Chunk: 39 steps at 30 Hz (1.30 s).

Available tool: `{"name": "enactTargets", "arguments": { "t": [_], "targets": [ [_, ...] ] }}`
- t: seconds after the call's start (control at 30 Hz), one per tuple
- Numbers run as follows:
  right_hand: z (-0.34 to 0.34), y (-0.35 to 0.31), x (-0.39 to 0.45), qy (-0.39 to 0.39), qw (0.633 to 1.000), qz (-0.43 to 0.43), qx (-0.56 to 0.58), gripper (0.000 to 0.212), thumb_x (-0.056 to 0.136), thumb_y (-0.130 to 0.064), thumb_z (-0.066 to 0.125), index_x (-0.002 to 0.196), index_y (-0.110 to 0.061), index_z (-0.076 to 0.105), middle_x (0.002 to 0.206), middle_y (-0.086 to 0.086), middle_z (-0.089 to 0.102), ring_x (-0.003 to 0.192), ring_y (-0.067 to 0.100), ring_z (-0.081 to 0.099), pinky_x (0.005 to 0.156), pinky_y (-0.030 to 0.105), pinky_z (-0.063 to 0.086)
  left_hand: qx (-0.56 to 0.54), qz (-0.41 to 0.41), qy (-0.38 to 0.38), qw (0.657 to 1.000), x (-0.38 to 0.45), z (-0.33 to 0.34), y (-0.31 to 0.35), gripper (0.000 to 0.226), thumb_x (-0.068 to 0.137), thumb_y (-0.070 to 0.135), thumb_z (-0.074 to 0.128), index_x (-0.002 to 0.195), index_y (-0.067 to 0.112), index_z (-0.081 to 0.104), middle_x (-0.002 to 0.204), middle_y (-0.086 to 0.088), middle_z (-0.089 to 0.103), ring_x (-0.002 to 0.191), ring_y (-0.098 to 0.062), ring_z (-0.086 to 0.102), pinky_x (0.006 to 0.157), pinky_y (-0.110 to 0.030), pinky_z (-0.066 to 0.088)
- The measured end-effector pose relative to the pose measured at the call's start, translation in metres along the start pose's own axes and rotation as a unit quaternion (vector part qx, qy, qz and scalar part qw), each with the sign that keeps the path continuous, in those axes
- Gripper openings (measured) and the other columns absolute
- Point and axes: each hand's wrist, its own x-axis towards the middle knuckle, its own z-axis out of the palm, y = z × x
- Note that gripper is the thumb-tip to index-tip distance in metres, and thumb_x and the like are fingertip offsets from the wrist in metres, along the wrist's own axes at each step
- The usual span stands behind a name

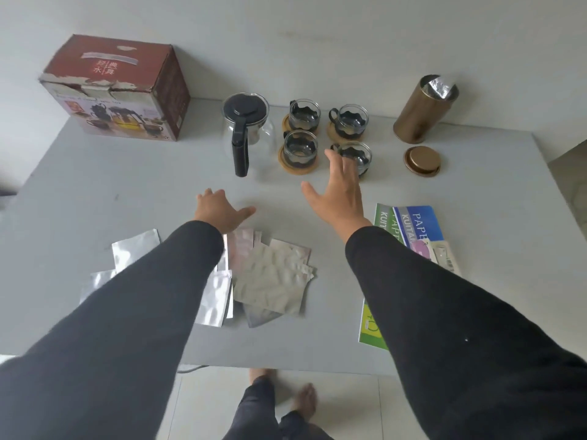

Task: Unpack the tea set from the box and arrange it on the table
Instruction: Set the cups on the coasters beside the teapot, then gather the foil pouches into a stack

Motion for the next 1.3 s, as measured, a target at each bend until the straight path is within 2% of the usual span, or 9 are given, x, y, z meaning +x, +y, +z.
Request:
{"name": "enactTargets", "arguments": {
  "t": [0.17,0.33,0.47,0.53,0.67,0.77,0.97,1.1,1.3],
  "targets": [
    [0.005,-0.007,-0.051,-0.093,0.987,0.126,0.023,0.070,0.082,-0.047,0.061,0.140,-0.017,0.034,0.139,0.011,0.033,0.131,0.030,0.032,0.105,0.044,0.035,0.003,-0.061,0.038,0.997,-0.027,-0.011,-0.065,0.084,0.086,0.061,0.052,0.145,0.003,0.034,0.148,-0.018,0.035,0.138,-0.034,0.029,0.115,-0.043,0.026],
    [0.016,-0.019,-0.095,-0.166,0.956,0.241,0.013,0.084,0.076,-0.059,0.063,0.140,-0.019,0.028,0.136,0.014,0.032,0.130,0.033,0.032,0.104,0.047,0.036,0.004,-0.208,0.025,0.978,-0.050,-0.019,-0.117,0.097,0.078,0.072,0.053,0.145,0.007,0.028,0.147,-0.024,0.028,0.139,-0.040,0.021,0.113,-0.049,0.024],
    [0.023,-0.034,-0.108,-0.206,0.934,0.292,0.000,0.097,0.071,-0.062,0.068,0.144,-0.019,0.021,0.139,0.017,0.030,0.132,0.035,0.031,0.103,0.043,0.036,0.014,-0.266,-0.023,0.964,-0.057,-0.016,-0.151,0.127,0.055,0.089,0.051,0.152,0.023,0.002,0.153,-0.022,0.023,0.141,-0.044,0.019,0.114,-0.050,0.022],
    [0.029,-0.044,-0.113,-0.222,0.926,0.306,-0.018,0.105,0.067,-0.065,0.071,0.145,-0.018,0.017,0.140,0.021,0.030,0.133,0.036,0.028,0.103,0.042,0.035,0.019,-0.258,-0.058,0.964,-0.057,-0.012,-0.164,0.140,0.039,0.095,0.045,0.150,0.033,-0.013,0.154,-0.019,0.025,0.141,-0.043,0.024,0.113,-0.049,0.023],
    [0.051,-0.065,-0.126,-0.229,0.921,0.311,-0.047,0.122,0.053,-0.070,0.076,0.146,-0.025,0.011,0.143,0.020,0.022,0.134,0.035,0.019,0.105,0.046,0.031,-0.004,-0.217,-0.092,0.972,-0.060,0.000,-0.170,0.147,0.023,0.097,0.042,0.146,0.041,-0.015,0.150,-0.018,0.029,0.140,-0.039,0.021,0.112,-0.045,0.021],
    [0.065,-0.079,-0.133,-0.220,0.925,0.305,-0.058,0.125,0.050,-0.069,0.078,0.146,-0.032,0.008,0.146,0.016,0.017,0.135,0.033,0.014,0.106,0.052,0.030,-0.007,-0.190,-0.083,0.978,-0.068,0.004,-0.157,0.132,0.039,0.093,0.052,0.146,0.046,-0.009,0.151,-0.026,0.010,0.138,-0.048,0.017,0.114,-0.051,0.018],
    [0.087,-0.100,-0.144,-0.200,0.932,0.293,-0.078,0.121,0.052,-0.062,0.081,0.145,-0.032,0.009,0.144,0.013,0.020,0.135,0.032,0.018,0.105,0.050,0.032,0.002,-0.106,-0.053,0.993,-0.068,0.019,-0.144,0.105,0.055,0.082,0.062,0.142,0.046,0.016,0.152,-0.022,0.005,0.136,-0.051,0.009,0.112,-0.055,0.018],
    [0.098,-0.104,-0.144,-0.167,0.940,0.286,-0.082,0.115,0.053,-0.052,0.086,0.143,-0.033,0.017,0.137,0.012,0.026,0.129,0.030,0.024,0.098,0.042,0.039,0.004,-0.056,-0.021,0.998,-0.068,0.026,-0.142,0.086,0.061,0.071,0.069,0.133,0.045,0.032,0.149,-0.013,0.013,0.135,-0.043,0.015,0.102,-0.056,0.029],
    [0.108,-0.105,-0.143,-0.137,0.947,0.284,-0.067,0.105,0.058,-0.042,0.087,0.141,-0.031,0.024,0.134,0.014,0.029,0.126,0.031,0.028,0.098,0.039,0.039,0.025,0.059,0.026,0.998,-0.068,0.036,-0.135,0.074,0.075,0.064,0.063,0.138,0.034,0.036,0.144,-0.009,0.027,0.132,-0.035,0.024,0.098,-0.045,0.038]
  ]
}}
